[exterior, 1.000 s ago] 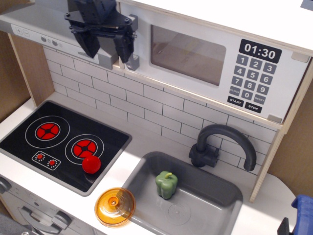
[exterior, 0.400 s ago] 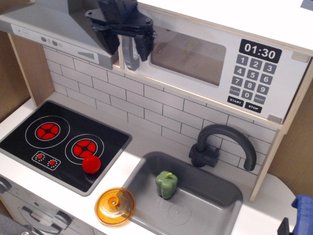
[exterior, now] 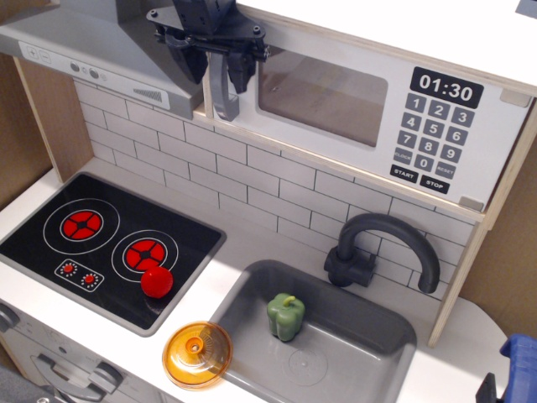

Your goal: Open microwave

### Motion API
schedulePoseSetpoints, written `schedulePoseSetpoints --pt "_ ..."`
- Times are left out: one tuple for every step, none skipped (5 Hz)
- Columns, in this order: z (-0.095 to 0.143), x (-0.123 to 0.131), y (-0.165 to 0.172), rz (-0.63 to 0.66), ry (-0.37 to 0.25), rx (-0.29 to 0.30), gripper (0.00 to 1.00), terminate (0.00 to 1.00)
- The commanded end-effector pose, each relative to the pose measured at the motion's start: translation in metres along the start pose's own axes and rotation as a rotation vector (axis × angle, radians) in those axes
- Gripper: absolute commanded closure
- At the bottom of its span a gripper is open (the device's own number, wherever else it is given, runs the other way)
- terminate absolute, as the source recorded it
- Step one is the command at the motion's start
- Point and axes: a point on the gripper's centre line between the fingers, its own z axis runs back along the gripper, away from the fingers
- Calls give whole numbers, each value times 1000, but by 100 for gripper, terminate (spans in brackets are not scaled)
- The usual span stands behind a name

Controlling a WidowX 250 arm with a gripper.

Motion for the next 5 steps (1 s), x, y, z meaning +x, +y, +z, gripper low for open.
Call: schedulePoseSetpoints --pt "18 2 2 -9 -68 31 100 0" --pt "28 -11 3 -26 -66 0 100 0" --pt "36 -28 6 -49 -53 -30 100 0" --pt "47 -49 4 -58 13 -50 0 0" --pt "62 -78 7 -106 135 -159 0 0"
